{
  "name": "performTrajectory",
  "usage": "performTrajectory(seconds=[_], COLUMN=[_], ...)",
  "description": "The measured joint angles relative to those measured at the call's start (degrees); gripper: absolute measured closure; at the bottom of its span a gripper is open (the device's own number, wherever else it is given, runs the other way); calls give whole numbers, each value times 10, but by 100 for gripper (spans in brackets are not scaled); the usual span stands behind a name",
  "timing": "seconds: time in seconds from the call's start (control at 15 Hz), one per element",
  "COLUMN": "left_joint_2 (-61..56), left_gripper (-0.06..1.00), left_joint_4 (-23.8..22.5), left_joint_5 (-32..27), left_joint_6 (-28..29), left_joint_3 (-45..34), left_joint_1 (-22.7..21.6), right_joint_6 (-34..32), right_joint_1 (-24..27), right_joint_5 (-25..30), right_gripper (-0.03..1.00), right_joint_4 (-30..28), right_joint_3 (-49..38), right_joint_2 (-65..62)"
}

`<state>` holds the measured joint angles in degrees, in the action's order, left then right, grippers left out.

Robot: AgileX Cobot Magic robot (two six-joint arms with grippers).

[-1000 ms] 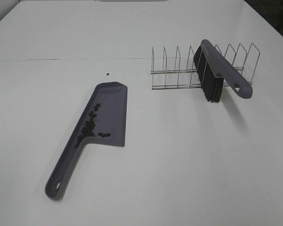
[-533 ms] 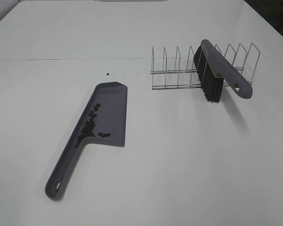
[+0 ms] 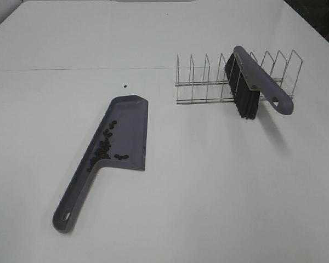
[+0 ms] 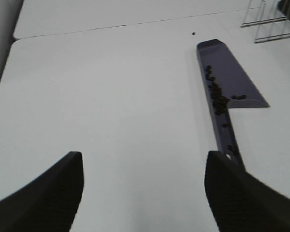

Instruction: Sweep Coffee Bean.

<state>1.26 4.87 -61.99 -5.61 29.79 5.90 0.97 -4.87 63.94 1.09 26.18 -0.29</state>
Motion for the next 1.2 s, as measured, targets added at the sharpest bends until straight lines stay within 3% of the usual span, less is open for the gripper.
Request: performTrajectory(seconds=[0.2,1.2], left_joint_2=[-14,-17], left_gripper=[31,31], left_joint_4=[0,1], left_joint_5=[1,1], left_joint_6=[2,2], left_joint_3=[-1,-1], left_joint_1=[-94,-99], right_joint_6=[-1,-1], right_joint_1=[0,0], right_joint_5=[0,-1], right_gripper=[43,43], right_joint_4=[0,0], right_joint_3=[0,0], right_joint_2=[0,0])
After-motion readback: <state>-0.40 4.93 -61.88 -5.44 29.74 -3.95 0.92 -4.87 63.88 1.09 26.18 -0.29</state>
